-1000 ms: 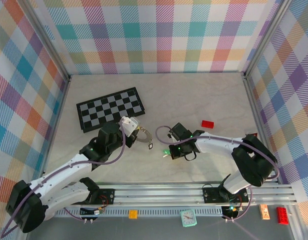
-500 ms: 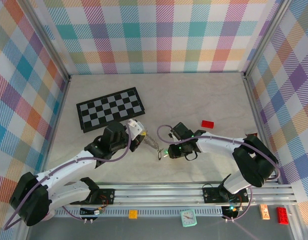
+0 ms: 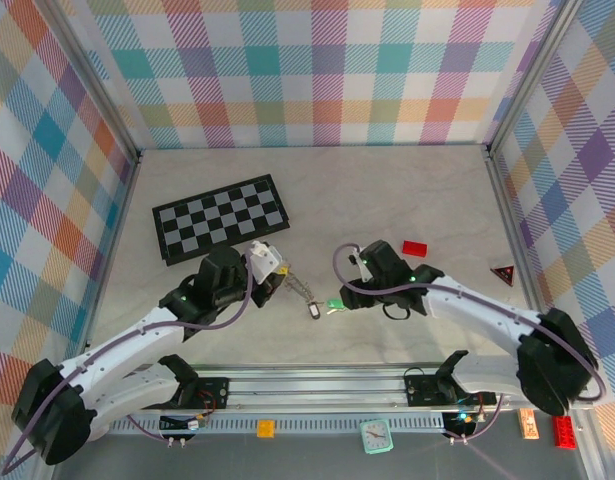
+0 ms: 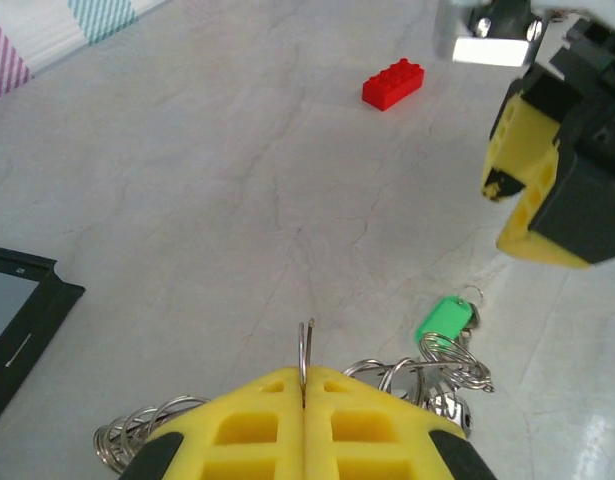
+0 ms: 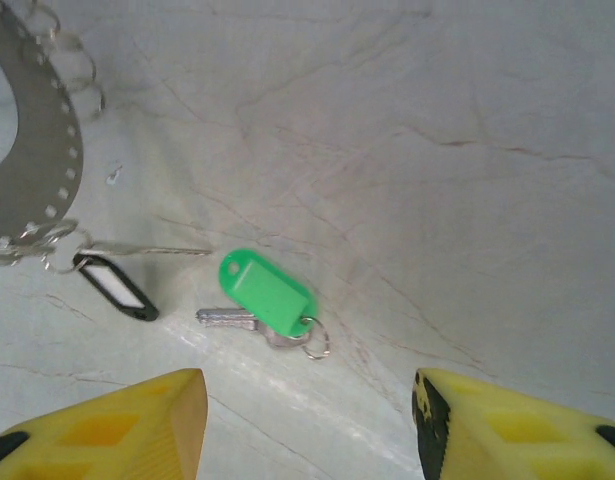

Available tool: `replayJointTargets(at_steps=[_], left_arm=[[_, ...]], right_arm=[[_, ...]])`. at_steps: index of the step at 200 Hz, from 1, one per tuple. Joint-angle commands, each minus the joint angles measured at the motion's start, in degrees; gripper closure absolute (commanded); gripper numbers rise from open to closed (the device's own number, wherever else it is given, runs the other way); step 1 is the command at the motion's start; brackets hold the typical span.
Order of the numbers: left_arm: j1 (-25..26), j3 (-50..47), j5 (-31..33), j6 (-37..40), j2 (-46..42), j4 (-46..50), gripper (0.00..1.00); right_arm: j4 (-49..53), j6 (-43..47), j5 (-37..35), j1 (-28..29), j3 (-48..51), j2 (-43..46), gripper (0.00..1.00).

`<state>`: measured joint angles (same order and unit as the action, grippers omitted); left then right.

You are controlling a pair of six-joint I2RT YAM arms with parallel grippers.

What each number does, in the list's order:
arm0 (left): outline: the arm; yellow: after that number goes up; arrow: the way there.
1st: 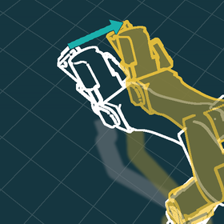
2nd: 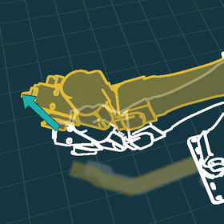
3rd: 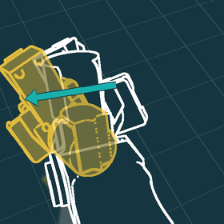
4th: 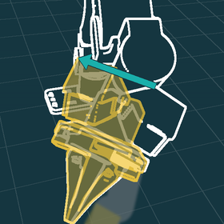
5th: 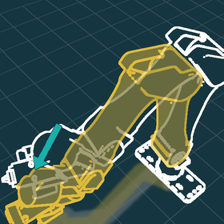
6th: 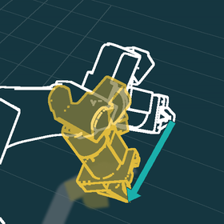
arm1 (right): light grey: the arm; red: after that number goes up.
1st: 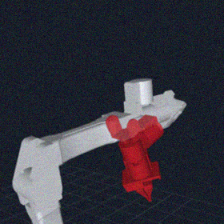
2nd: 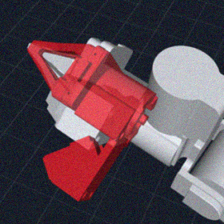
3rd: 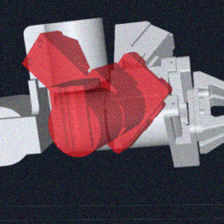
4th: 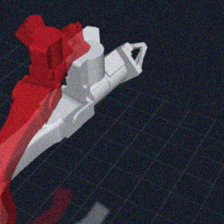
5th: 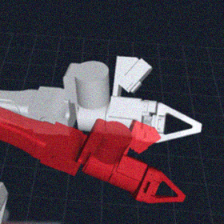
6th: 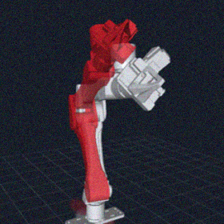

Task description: Put the keys on the keyring

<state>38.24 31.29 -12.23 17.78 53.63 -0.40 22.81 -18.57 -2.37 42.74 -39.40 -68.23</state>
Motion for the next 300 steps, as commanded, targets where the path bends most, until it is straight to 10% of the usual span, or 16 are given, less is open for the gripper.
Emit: replayJointTargets(at_steps=[1,300], left_arm=[[0.61,1.83,-5.13,0.01,-1.46,3.39,1.0],[2.26,3.96,-8.86,1.12,1.92,7.08,1.0]], right_arm=[[-0.29,1.06,-4.8,-0.23,2.26,3.89,0.43],[0.93,3.72,8.0,-0.38,-8.33,-22.04,0.69]])
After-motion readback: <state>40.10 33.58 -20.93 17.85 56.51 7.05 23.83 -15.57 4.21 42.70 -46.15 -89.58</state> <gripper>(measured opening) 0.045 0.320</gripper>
